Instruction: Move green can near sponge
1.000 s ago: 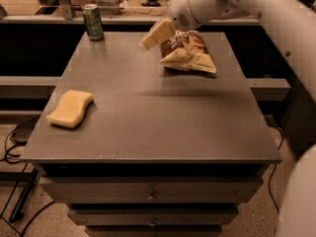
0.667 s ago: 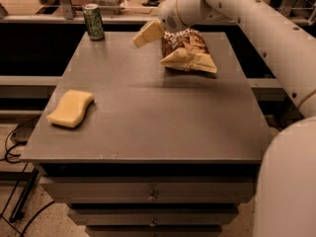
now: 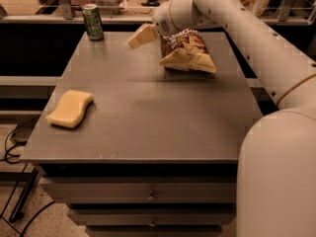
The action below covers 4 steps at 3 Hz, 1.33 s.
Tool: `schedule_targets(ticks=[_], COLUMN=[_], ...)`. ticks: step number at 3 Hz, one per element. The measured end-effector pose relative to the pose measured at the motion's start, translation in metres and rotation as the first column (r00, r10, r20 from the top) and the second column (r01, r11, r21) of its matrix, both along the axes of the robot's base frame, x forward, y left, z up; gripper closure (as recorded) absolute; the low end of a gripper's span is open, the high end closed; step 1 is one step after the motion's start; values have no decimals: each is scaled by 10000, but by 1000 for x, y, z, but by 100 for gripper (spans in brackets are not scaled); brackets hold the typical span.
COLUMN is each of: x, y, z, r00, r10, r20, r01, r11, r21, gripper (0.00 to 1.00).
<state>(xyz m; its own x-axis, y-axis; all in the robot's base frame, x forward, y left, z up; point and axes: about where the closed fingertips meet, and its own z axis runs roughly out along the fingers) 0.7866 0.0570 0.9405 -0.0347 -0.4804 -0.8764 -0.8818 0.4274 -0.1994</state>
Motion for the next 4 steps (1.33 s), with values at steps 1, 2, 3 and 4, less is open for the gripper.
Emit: schedule_targets(ticks=[1, 2, 3, 4], x=[19, 40, 62, 105], y=[21, 47, 75, 127], z=[-5, -9, -23, -52], r00=[9997, 9993, 9977, 9921], r10=[-260, -373, -655, -1048], r20=[5, 39, -145, -695], r01=[259, 369, 666, 1146], r11=[9992, 9971, 9935, 9808], r21=[318, 664, 926, 1578], gripper=[0, 0, 0, 0])
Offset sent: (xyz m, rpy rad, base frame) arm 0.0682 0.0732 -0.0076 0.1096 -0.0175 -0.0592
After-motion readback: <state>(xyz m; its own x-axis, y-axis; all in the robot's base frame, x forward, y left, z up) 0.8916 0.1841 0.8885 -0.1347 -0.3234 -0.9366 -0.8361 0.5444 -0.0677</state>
